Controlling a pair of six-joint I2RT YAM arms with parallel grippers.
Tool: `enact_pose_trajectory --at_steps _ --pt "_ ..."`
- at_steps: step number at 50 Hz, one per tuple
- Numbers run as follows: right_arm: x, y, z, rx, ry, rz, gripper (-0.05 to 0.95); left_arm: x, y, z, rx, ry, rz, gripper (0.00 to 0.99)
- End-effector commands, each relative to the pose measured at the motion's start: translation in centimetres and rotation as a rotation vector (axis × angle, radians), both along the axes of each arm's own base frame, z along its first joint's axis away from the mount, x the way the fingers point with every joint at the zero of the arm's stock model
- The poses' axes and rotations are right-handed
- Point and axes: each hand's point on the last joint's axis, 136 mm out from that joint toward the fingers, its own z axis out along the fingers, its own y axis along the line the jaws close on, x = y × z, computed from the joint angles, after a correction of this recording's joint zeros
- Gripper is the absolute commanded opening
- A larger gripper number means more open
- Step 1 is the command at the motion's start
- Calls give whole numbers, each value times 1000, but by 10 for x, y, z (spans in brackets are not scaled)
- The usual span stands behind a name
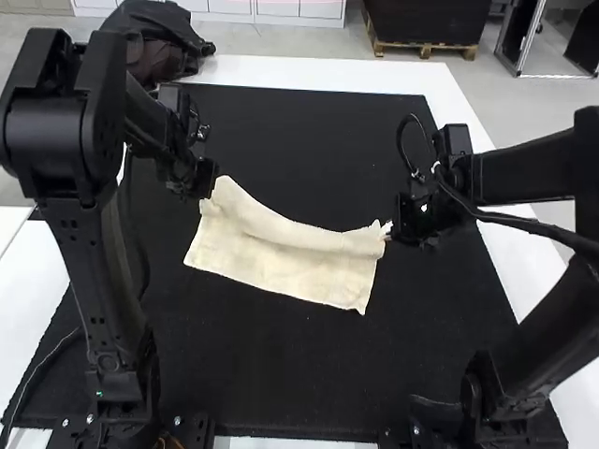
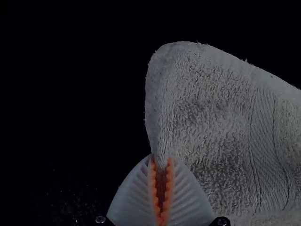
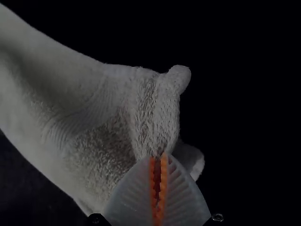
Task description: Fold the towel.
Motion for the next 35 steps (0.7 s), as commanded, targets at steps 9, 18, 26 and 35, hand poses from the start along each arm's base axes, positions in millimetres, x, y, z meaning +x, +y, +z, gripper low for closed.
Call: enact_pose_trajectory --at_steps 9,18,26,35 --pt "-10 -2 11 0 -16 36 -26 -22 2 4 11 8 -19 21" --pt "-17 -1 11 -6 -6 53 -26 -30 8 9 26 -5 -21 21" --pt "-21 -2 15 -5 -4 49 -26 -38 21 9 33 5 4 21" --pt "-31 -3 10 -11 17 55 -26 -47 27 6 44 17 5 21"
